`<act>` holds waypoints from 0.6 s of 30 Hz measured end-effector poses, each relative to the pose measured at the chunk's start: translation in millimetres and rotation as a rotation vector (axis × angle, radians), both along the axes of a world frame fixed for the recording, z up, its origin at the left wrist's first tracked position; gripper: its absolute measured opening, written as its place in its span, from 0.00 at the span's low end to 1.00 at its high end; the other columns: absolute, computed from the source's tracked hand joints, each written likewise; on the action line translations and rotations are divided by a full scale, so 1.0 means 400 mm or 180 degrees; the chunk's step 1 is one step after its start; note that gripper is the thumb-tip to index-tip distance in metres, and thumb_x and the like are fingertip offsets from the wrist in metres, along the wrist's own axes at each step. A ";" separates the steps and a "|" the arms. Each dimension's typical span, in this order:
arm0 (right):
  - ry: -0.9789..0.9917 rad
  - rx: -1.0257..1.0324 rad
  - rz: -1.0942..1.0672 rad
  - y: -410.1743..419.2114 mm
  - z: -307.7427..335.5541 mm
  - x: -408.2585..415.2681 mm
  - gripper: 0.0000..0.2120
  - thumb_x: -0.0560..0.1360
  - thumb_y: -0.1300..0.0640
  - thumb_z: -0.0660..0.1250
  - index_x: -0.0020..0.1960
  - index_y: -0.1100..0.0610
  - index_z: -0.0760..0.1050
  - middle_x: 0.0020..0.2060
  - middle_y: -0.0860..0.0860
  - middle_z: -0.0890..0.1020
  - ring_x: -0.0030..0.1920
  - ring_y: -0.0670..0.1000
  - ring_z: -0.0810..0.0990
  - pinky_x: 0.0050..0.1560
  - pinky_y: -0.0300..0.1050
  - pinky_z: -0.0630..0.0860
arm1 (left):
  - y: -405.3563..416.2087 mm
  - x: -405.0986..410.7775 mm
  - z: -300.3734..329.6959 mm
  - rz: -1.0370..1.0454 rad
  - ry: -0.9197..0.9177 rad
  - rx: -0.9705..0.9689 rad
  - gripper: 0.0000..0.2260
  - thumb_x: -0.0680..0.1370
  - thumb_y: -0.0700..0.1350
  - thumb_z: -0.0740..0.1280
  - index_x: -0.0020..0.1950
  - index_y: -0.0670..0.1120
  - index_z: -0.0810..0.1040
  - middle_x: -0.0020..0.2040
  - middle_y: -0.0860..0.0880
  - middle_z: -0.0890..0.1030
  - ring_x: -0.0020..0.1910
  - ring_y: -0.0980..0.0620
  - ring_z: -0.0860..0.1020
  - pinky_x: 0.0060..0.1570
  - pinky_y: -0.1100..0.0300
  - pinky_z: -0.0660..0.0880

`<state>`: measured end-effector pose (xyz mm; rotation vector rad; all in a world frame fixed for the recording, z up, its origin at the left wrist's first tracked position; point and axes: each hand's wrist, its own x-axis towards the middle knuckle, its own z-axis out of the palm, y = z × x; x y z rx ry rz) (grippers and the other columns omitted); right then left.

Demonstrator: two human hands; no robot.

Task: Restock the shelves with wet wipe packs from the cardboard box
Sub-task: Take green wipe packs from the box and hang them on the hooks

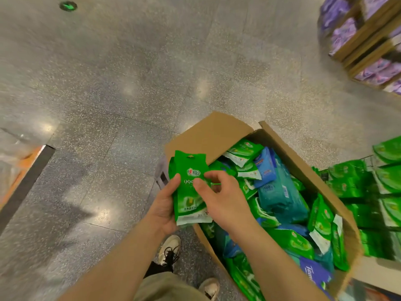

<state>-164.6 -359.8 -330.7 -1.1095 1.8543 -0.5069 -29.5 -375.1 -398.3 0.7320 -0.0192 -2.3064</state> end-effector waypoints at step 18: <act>-0.0145 0.0872 -0.2088 -0.154 -0.229 -0.089 0.45 0.71 0.60 0.78 0.74 0.65 0.50 0.53 0.54 0.70 0.55 0.55 0.74 0.49 0.48 0.74 | 0.025 0.146 -0.068 0.0204 -0.0095 0.0137 0.50 0.57 0.42 0.86 0.76 0.37 0.71 0.73 0.33 0.73 0.61 0.36 0.80 0.67 0.37 0.73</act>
